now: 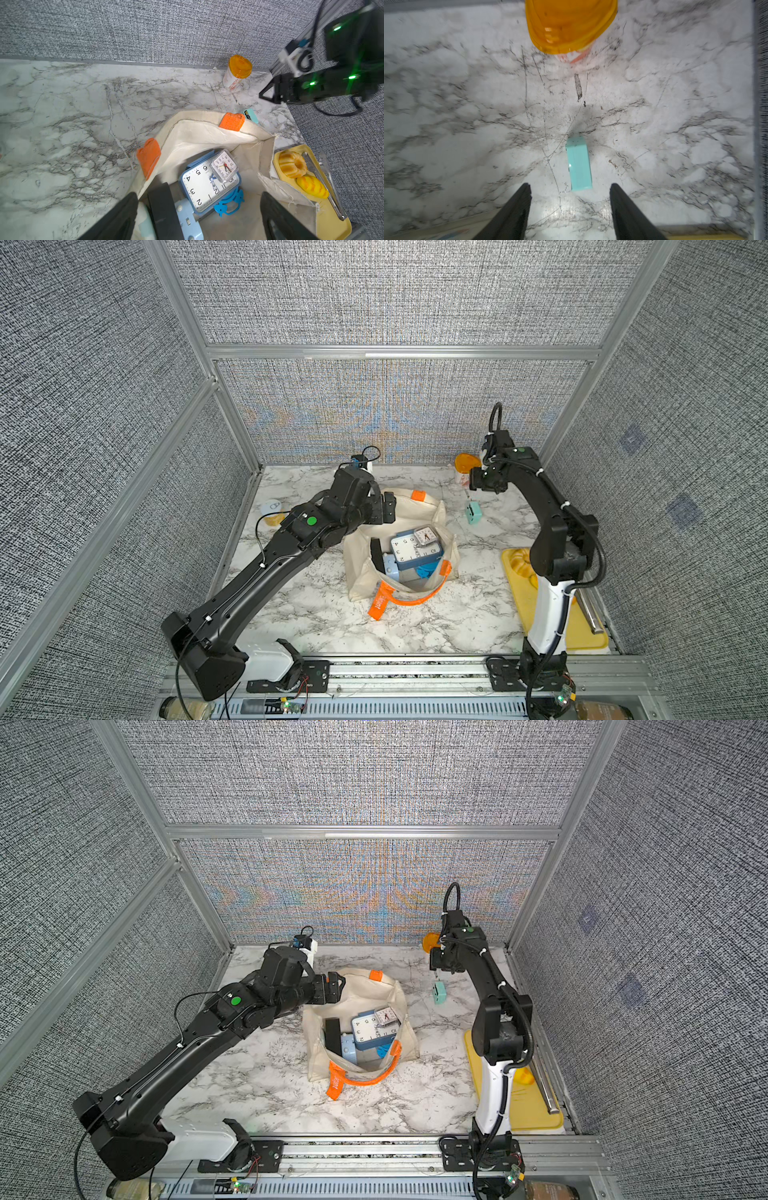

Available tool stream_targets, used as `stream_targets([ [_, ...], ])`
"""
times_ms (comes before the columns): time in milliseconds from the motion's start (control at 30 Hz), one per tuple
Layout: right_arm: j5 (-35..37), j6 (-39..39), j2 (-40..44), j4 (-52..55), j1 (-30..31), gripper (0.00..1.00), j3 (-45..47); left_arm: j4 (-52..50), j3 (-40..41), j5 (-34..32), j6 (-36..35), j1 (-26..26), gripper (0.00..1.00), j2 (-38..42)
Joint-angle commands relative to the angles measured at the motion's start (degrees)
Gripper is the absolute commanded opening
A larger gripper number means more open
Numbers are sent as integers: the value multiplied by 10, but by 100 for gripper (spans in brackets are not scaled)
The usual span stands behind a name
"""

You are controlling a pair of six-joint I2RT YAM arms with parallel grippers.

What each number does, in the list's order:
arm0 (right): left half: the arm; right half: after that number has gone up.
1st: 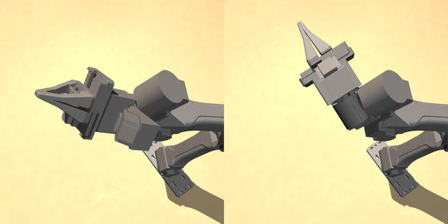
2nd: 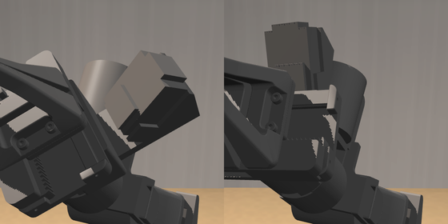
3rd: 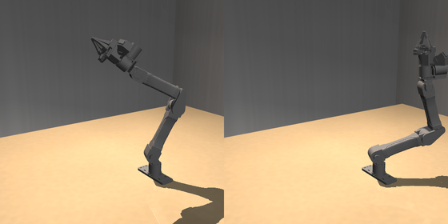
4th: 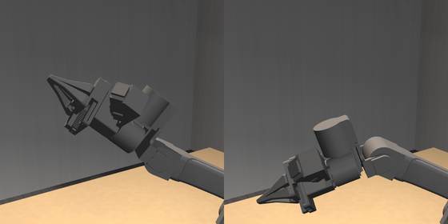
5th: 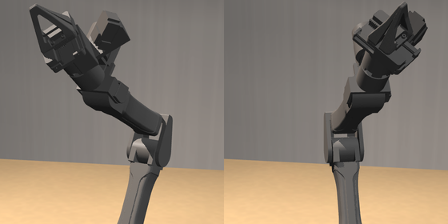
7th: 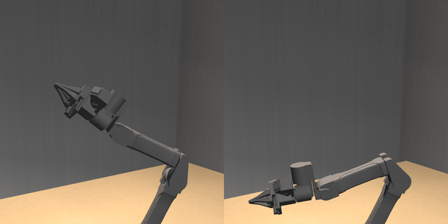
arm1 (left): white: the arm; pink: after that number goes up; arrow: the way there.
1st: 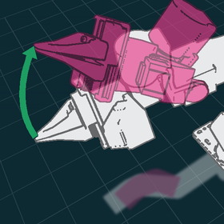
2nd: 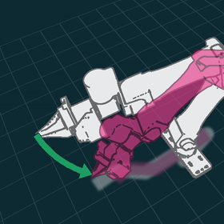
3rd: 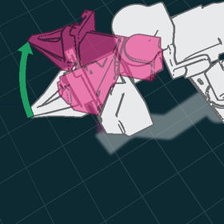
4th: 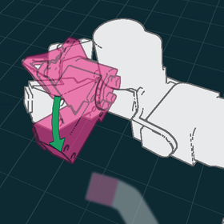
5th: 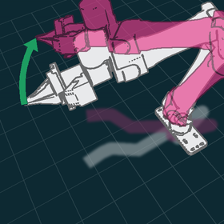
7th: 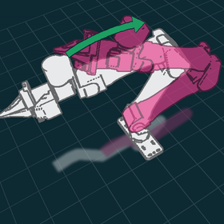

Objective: Take the alarm clock out of the canvas bag
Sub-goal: Place the alarm at the center of the board.

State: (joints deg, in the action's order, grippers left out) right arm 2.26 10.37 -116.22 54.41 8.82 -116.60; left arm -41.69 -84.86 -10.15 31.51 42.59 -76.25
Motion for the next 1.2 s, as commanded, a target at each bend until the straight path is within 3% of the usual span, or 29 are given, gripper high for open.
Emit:
stream_targets([
  [0,-15,14,59,40,33,64,-21,-84,9,-11,46,0,92,13],
  [167,0,9,130,73,151,65,-43,-114,82,48,119,1,89,47],
  [300,-4,32,120,134,242,64,-59,-79,143,78,149,6,87,80],
  [500,5,67,93,149,336,65,-31,-52,167,87,144,8,78,83],
  [767,7,93,56,143,351,67,28,-24,189,87,145,9,50,96],
  [1167,69,76,39,137,307,78,74,6,210,116,132,16,15,97],
])
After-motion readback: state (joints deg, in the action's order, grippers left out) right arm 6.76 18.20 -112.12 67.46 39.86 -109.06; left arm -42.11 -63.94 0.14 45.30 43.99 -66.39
